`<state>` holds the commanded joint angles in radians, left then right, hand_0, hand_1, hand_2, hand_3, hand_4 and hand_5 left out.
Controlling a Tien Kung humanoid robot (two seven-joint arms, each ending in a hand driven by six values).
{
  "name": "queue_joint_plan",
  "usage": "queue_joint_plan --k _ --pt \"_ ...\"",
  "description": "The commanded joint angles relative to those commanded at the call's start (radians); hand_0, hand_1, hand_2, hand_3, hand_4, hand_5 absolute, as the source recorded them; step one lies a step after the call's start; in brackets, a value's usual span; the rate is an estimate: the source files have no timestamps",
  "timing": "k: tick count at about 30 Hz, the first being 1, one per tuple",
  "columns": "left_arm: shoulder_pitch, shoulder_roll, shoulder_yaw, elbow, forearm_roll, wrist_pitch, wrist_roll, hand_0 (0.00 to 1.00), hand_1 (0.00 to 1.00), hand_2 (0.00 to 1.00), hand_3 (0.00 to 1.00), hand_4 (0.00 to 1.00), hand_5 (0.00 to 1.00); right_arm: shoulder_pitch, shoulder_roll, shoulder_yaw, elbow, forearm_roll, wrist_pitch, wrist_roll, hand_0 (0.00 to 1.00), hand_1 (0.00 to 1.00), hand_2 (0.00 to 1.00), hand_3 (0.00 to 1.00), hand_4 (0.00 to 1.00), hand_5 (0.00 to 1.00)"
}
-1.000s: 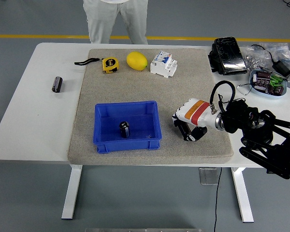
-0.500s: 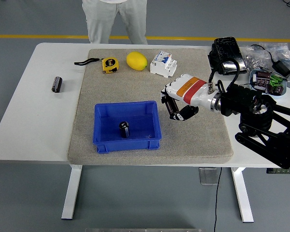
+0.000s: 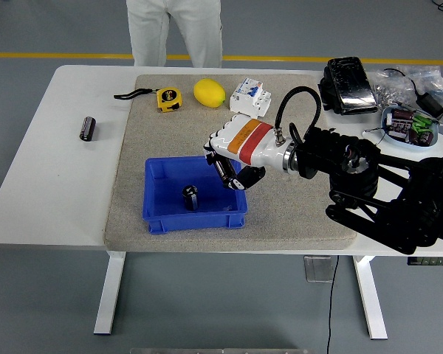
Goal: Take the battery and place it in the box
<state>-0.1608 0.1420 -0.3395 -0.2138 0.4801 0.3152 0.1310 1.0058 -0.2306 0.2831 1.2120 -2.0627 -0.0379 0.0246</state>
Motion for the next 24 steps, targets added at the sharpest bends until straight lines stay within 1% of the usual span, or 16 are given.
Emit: queue_joint_plan --k 3,5,6,11,12,17,18,24 --pt "0.0 0.001 -0.001 0.0 0.001 0.001 -0.001 0.74 0.717 0.775 0.611 0.627 0.473 0.001 0.003 -0.009 -0.01 0.001 0.002 -0.001 0.53 0.56 0.686 0.64 0.778 0.231" --pt "0.0 0.001 -0.003 0.0 0.007 0.001 0.0 0.74 0.717 0.775 0.611 0.627 0.473 0.001 0.003 -0.013 -0.014 0.01 -0.013 0.002 0.53 0.56 0.686 0.64 0.778 0.231" --pt "0.0 0.001 -0.005 0.0 0.01 0.001 0.0 0.742 0.715 0.773 0.607 0.627 0.473 0.001 0.003 -0.015 -0.016 0.019 -0.026 0.005 0.594 0.641 0.767 0.909 0.87 0.278" --pt "0.001 0.001 -0.012 0.0 0.02 0.0 0.004 0.742 0.715 0.773 0.607 0.627 0.473 0.004 0.009 -0.013 -0.019 0.031 -0.052 0.01 0.594 0.641 0.767 0.909 0.87 0.278" --pt "0.001 0.001 -0.012 0.0 0.021 0.0 0.004 0.739 0.716 0.772 0.608 0.628 0.473 0.004 0.01 -0.013 -0.019 0.032 -0.054 0.011 0.621 0.658 0.786 0.927 0.871 0.282" --pt "0.0 0.0 -0.012 0.0 0.021 0.0 0.006 0.739 0.716 0.772 0.608 0.628 0.473 0.007 0.014 -0.018 -0.019 0.033 -0.054 0.012 0.621 0.658 0.786 0.927 0.871 0.282" --pt "0.0 0.0 -0.012 0.0 0.02 0.001 0.006 0.739 0.714 0.771 0.609 0.628 0.472 0.007 0.014 -0.019 -0.019 0.034 -0.053 0.012 0.628 0.666 0.79 0.93 0.877 0.294" --pt "0.0 -0.001 -0.006 0.001 0.008 0.002 0.002 0.74 0.715 0.771 0.608 0.63 0.474 0.002 0.005 -0.01 -0.018 0.033 -0.047 0.009 0.629 0.668 0.791 0.929 0.881 0.304"
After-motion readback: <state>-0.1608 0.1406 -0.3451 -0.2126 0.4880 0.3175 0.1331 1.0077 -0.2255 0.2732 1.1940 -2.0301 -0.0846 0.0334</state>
